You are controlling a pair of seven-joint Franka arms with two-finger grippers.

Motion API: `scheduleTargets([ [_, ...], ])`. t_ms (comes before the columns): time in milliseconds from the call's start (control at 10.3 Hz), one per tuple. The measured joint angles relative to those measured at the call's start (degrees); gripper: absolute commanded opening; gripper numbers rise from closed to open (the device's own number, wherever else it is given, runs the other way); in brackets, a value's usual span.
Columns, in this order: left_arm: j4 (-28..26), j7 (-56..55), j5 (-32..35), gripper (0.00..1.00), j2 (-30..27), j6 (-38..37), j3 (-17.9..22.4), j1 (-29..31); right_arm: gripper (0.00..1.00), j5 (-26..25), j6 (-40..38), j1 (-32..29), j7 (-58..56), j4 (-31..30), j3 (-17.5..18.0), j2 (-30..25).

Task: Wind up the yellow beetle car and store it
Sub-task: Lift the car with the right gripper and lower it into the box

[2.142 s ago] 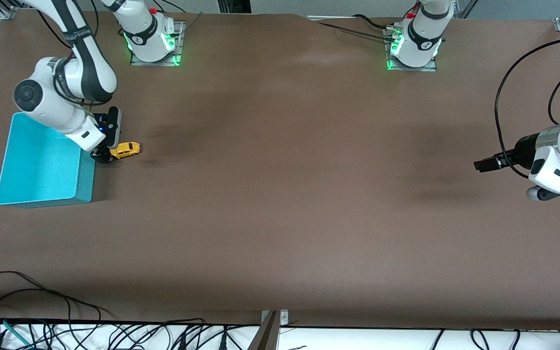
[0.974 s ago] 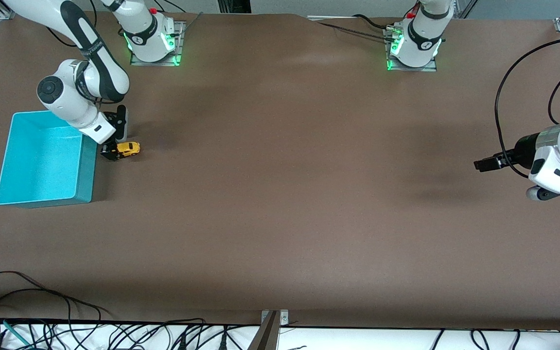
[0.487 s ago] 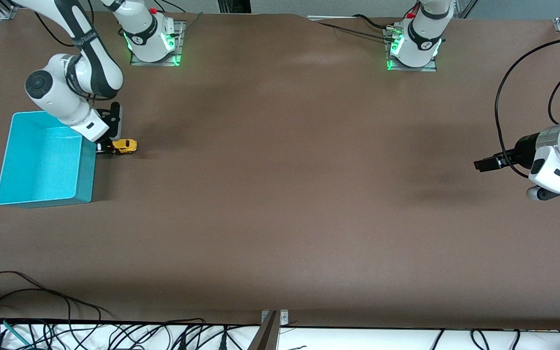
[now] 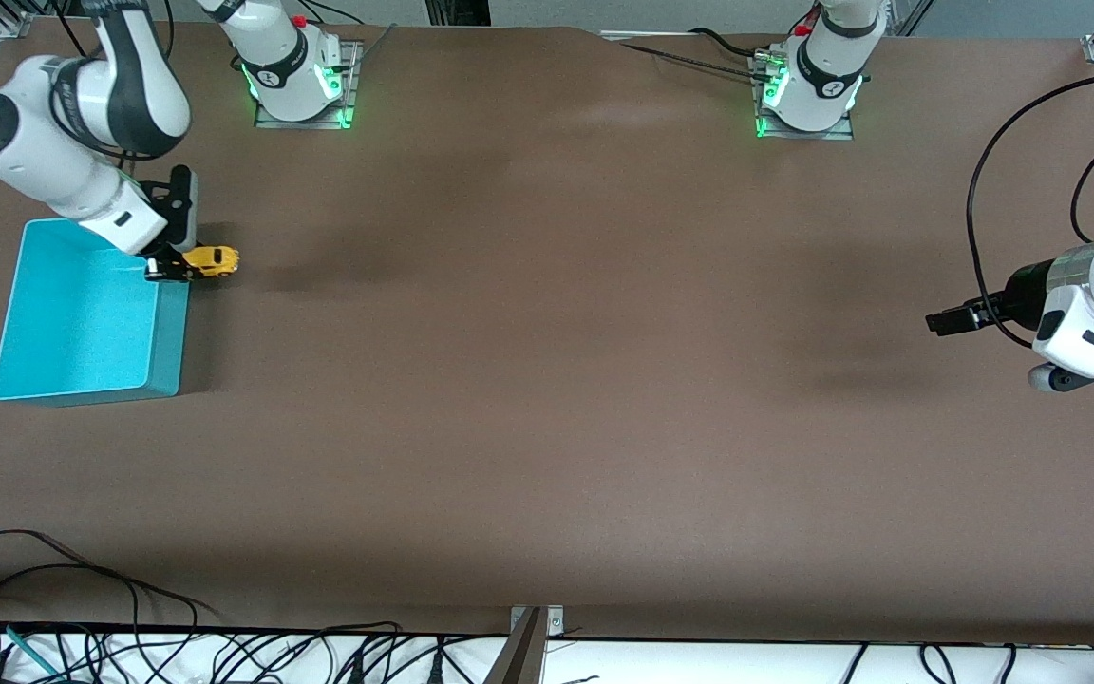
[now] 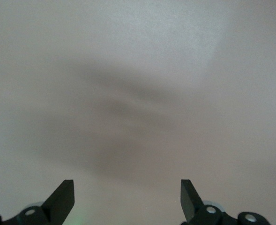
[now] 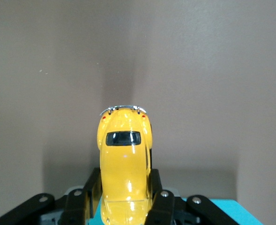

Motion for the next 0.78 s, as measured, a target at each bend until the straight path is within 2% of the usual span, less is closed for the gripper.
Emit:
scheduleTargets([
  [195, 0.0, 0.0, 0.0, 1.0, 0.0, -0.01, 0.0, 0.01, 0.0, -0.11, -5.13, -1.12, -6.36, 4.31, -3.26, -0.58],
  [390, 0.0, 0.0, 0.0, 1.0, 0.0, -0.01, 0.0, 0.03, 0.0, -1.35, -5.61, -4.91, -13.44, 6.44, -5.75, 1.96],
  [779, 0.0, 0.0, -0.01, 1.0, -0.01, -0.02, 0.0, 0.06, 0.0, -1.89, -5.3, -11.45, -23.95, 18.89, -6.64, 18.81],
])
